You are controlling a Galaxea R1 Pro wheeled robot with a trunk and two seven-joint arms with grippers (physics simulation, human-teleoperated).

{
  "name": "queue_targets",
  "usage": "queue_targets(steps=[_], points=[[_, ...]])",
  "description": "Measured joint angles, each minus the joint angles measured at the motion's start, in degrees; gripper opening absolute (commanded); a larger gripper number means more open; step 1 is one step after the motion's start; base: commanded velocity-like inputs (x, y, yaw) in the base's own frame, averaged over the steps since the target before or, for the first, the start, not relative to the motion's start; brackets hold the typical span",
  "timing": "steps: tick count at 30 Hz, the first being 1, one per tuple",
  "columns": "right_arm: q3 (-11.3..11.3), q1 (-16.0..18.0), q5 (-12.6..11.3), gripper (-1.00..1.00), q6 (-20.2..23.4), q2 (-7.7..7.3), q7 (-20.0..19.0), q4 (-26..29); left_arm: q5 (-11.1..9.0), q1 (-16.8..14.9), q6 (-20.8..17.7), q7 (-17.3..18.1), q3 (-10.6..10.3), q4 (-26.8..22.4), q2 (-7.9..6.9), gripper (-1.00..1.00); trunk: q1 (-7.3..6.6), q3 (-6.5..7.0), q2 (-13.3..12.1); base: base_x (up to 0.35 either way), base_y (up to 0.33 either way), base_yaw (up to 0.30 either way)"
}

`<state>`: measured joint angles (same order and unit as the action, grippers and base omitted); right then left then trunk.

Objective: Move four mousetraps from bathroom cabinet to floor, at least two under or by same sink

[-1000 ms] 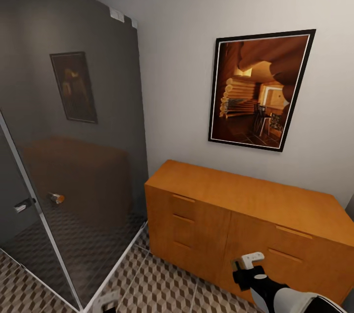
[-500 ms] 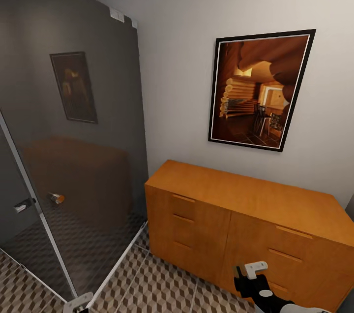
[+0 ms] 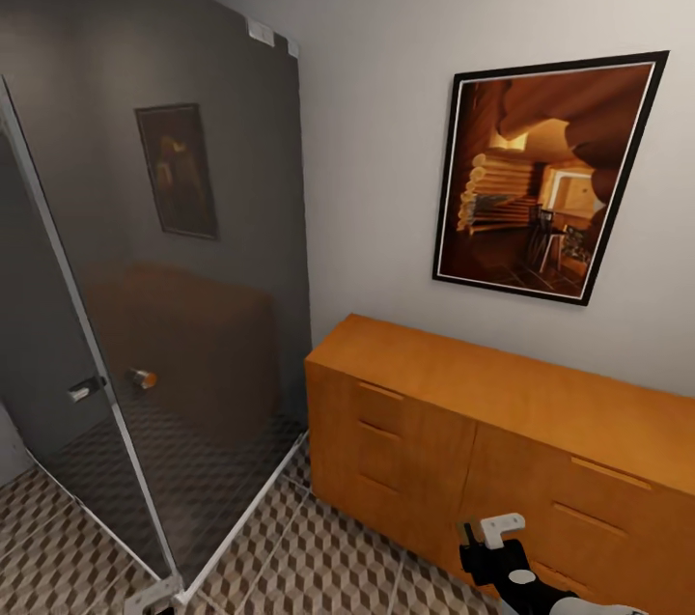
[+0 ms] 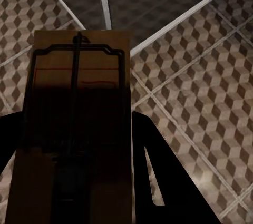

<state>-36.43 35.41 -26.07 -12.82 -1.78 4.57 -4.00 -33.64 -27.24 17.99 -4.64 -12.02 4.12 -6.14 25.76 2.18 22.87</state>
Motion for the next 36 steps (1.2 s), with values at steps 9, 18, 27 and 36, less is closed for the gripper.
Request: queue_targets(steps=[9,18,27,36], points=[[0.0,0.0,0.0,-1.0,0.0,0.0,0.0,0.0,0.0,0.1,0.0,-0.1,0.0,0.0,-0.06,-1.0,0.0,0.0,0.0,0.0,0.0,0.297],[0.0,0.0,0.1,-1.0,0.0,0.0,0.0,0.0,0.0,0.2,0.0,-0.1,0.0,0.0,0.03,-1.0,0.0,0.0,0.0,0.0,0.0,0.297],[0.0,0.0,0.1,-1.0,0.0,0.0,0.0,0.0,0.0,0.2,0.0,-0.1,0.0,0.0,0.24,-1.0,0.0,0.0,0.0,0.0,0.0,0.297],[0.0,0.0,0.2,-1.0,0.0,0.01,0.0,0.0,0.0,0.2,0.0,0.1,0.0,0.0,0.21,-1.0,0.0,0.0,0.0,0.0,0.0,0.297]])
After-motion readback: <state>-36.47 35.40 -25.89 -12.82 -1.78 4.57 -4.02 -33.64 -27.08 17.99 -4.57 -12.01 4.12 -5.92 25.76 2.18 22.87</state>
